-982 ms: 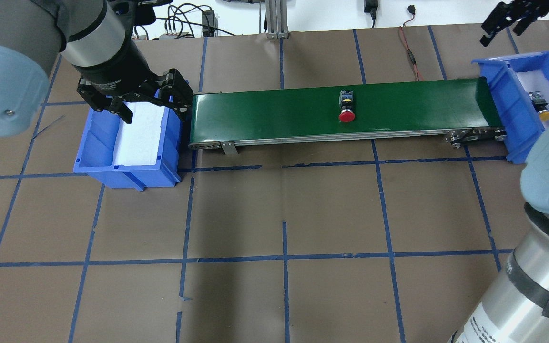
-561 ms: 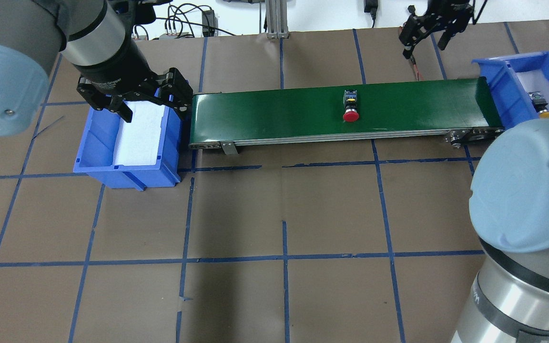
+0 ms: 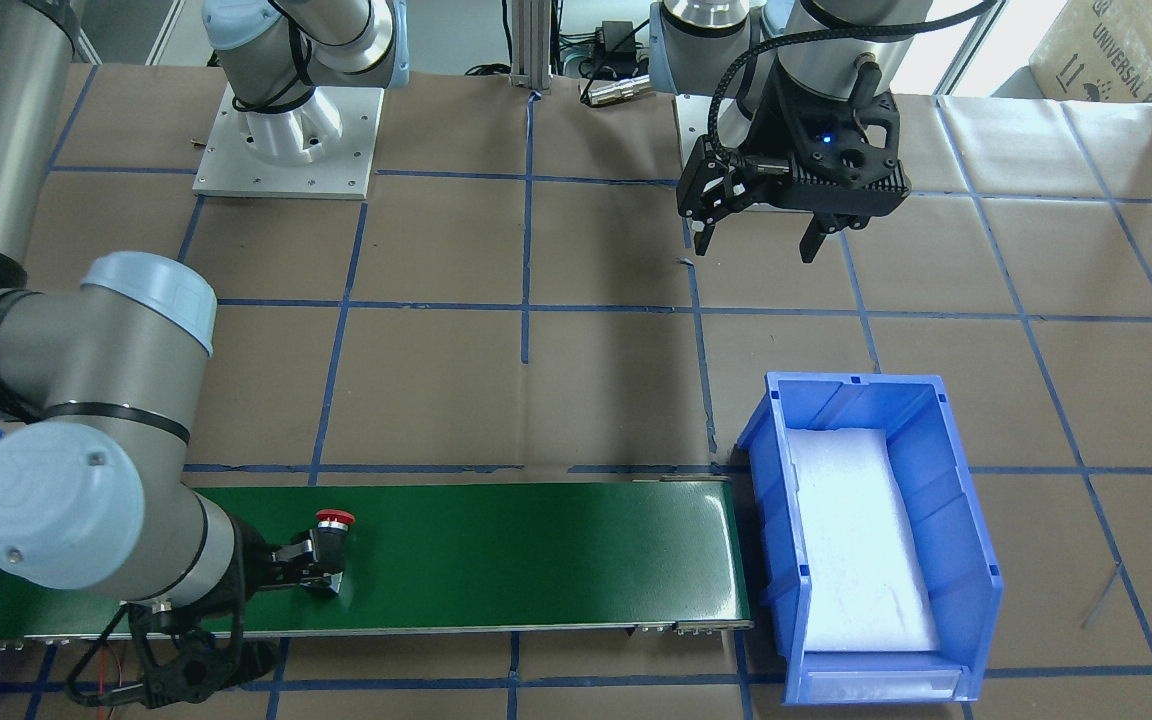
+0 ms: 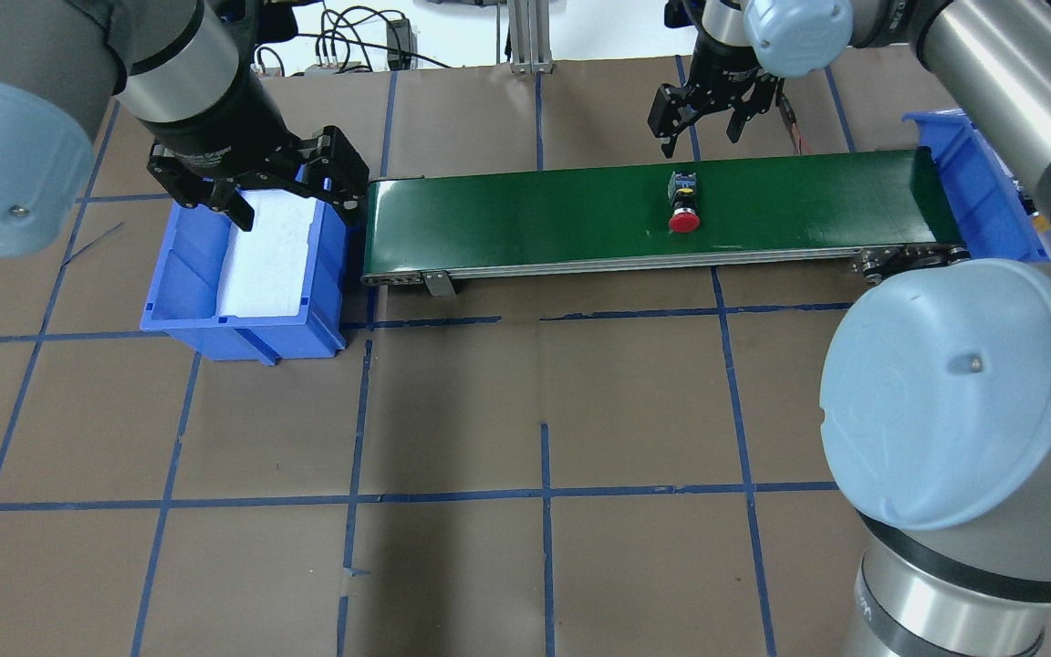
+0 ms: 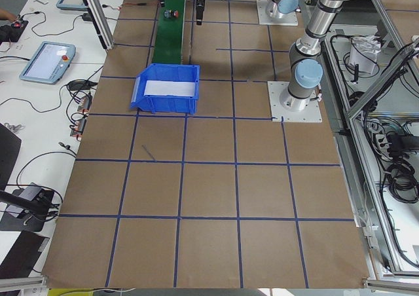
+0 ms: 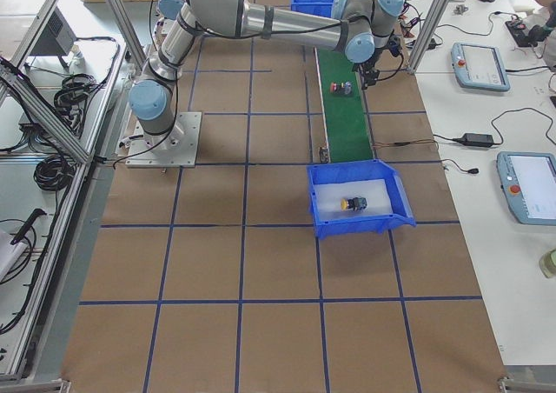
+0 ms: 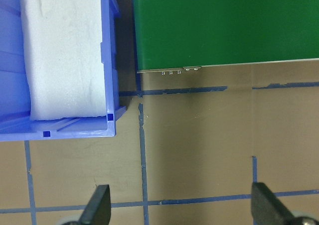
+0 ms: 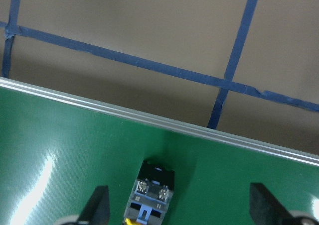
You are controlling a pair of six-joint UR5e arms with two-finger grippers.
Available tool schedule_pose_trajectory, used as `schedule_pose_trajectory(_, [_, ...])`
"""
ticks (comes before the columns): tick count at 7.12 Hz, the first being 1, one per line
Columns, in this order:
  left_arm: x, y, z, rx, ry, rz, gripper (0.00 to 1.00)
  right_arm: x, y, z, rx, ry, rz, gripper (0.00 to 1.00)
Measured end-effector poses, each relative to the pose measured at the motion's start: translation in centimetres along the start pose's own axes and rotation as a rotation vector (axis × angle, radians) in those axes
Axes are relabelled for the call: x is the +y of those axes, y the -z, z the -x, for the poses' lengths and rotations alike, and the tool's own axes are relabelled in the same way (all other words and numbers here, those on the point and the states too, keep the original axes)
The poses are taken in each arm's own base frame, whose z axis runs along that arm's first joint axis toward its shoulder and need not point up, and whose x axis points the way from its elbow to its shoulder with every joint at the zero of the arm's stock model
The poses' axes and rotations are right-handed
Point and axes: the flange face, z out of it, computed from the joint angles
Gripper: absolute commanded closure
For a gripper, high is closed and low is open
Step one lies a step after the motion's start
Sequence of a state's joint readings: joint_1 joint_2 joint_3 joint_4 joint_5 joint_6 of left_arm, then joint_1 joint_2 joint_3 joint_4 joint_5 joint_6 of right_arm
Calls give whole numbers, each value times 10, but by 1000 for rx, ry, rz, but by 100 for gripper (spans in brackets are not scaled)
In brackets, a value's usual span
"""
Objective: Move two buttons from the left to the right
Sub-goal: 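Return the right gripper to the belt and grasp the red-capped button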
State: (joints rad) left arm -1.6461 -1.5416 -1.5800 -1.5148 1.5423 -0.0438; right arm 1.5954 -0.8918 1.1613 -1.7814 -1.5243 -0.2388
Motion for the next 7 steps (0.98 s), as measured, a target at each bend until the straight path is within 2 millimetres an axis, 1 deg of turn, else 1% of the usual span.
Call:
schedule_pose_trajectory(1, [2, 3, 1, -5, 2, -6, 0, -1, -17, 0, 1, -3, 12, 2])
schedule_pose_trajectory(2, [4, 6, 1, -8, 2, -11, 0, -1, -26, 0, 0, -5, 22, 32])
schedule_pose_trajectory(3, [5, 5, 1, -8, 2, -10, 0, 0, -27, 2, -1, -8, 36, 51])
schedule_pose_trajectory(4, [5, 3, 2, -9, 3, -5, 0, 5, -27, 3, -8, -26, 68, 57])
schedule_pose_trajectory(6, [5, 1, 1, -9, 4, 0, 0, 13, -28, -2, -18, -114, 127, 87])
schedule_pose_trajectory(7, [5, 0, 1, -7, 3, 1, 0, 14, -25, -5, -17, -143, 128, 90])
